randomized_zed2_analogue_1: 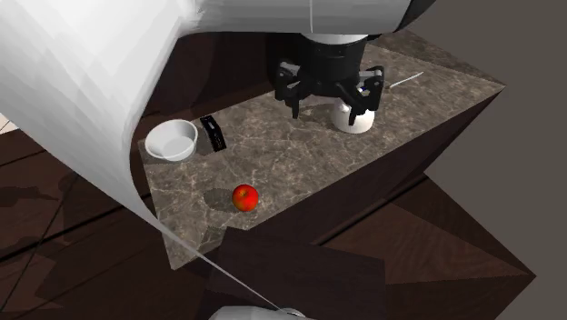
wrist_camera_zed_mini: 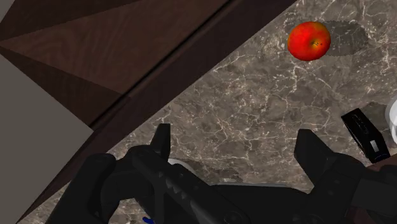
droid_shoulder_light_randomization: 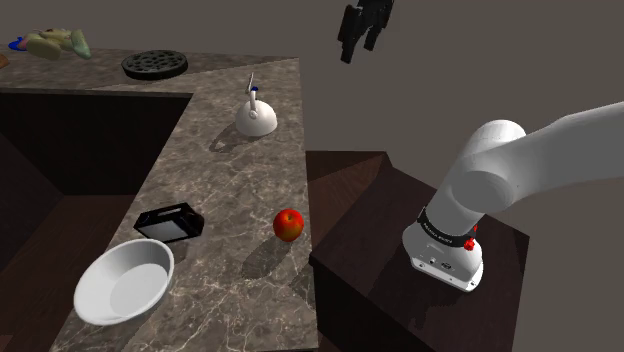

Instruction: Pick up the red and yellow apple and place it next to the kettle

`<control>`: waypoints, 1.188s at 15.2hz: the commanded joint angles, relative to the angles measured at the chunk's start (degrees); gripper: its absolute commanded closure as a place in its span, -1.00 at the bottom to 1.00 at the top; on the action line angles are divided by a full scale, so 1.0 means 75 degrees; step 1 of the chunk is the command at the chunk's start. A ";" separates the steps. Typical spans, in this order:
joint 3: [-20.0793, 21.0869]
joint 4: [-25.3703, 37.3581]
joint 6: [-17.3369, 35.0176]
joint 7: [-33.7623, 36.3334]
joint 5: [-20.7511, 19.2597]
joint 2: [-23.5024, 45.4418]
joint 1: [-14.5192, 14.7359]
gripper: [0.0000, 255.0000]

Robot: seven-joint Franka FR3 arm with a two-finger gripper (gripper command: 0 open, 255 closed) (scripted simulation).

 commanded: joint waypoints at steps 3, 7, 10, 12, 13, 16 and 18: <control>0.0190 -0.0450 0.0367 0.0225 0.0111 -0.0042 0.0066 -1.00; 0.0596 -0.1260 0.1136 0.0679 0.0353 -0.0006 0.0220 -1.00; 0.0922 -0.1785 0.1752 0.1027 0.0546 0.0140 0.0351 -1.00; 0.1151 -0.2092 0.2184 0.1264 0.0676 0.0300 0.0443 -1.00; 0.1270 -0.2233 0.2408 0.1383 0.0742 0.0401 0.0488 -1.00; 0.1642 -0.2597 0.3108 0.1751 0.0932 0.0788 0.0617 -1.00; 0.1900 -0.2789 0.3599 0.2008 0.1042 0.1121 0.0695 -1.00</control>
